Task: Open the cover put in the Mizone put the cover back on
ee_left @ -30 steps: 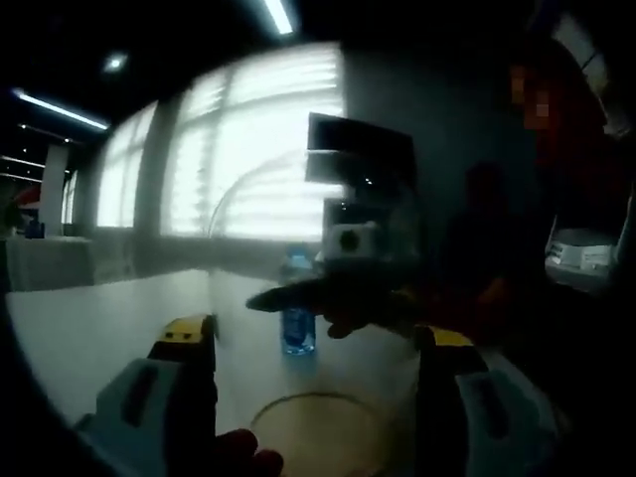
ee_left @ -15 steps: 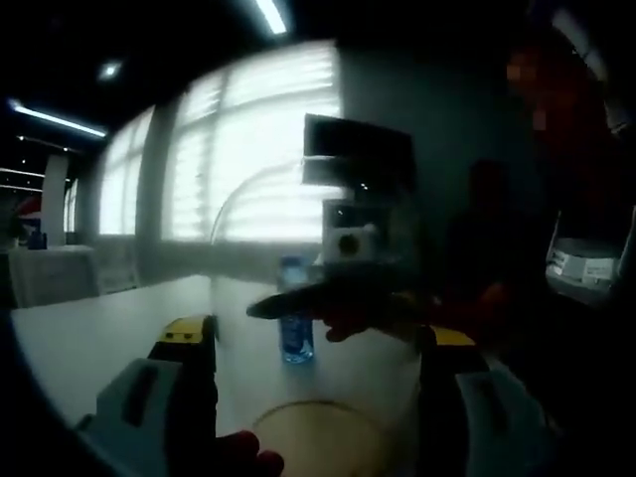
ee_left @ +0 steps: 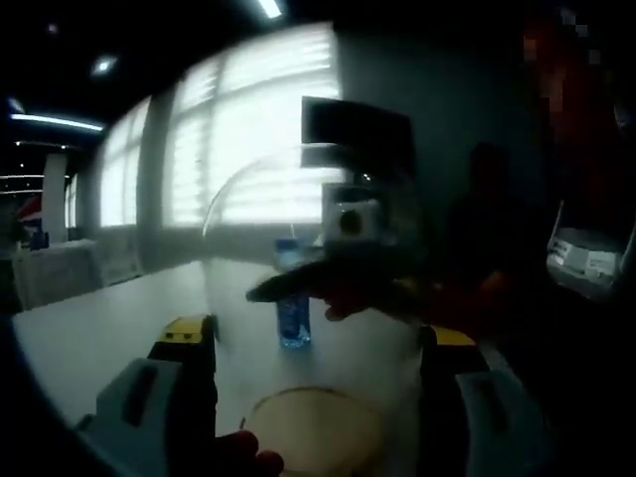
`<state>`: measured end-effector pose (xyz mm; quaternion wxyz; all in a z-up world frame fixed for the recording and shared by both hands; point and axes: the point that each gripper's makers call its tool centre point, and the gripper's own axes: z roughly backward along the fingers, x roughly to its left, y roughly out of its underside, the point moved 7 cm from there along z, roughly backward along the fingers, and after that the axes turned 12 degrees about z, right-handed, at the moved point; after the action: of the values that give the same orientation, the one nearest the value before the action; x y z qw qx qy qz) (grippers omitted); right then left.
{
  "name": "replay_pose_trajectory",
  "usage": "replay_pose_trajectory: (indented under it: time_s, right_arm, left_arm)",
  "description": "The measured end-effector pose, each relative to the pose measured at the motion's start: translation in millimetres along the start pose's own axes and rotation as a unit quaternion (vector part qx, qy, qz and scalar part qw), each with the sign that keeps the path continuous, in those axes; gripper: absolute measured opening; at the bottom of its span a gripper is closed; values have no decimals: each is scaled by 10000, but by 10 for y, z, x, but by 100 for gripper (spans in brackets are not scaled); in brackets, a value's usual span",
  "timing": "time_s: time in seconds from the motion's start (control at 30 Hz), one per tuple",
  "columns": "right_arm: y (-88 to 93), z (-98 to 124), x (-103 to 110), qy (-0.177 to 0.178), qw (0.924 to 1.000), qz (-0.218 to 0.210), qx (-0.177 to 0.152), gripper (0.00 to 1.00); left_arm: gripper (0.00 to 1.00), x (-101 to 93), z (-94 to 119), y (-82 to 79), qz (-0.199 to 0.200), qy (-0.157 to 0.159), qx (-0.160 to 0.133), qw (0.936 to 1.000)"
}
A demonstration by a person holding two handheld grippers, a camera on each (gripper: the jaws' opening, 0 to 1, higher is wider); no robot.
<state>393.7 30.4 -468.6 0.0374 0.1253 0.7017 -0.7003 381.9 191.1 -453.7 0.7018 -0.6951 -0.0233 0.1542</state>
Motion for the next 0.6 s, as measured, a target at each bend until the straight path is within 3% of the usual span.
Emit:
replay_pose_trajectory:
  time_s: [0.3, 0.5, 0.6]
  right_arm:
    - [-54, 13, 27, 22, 10000, 4, -13, 90]
    - [-114, 41, 53, 16, 9997, -125, -194, 90]
    - [-139, 29, 126, 7, 9998, -121, -163, 90]
  left_arm:
    - [72, -25, 2, -42, 24, 6, 3, 10000]
    - [72, -131, 10, -79, 101, -18, -142, 9998]
    - [72, -206, 32, -86, 82, -50, -45, 9999]
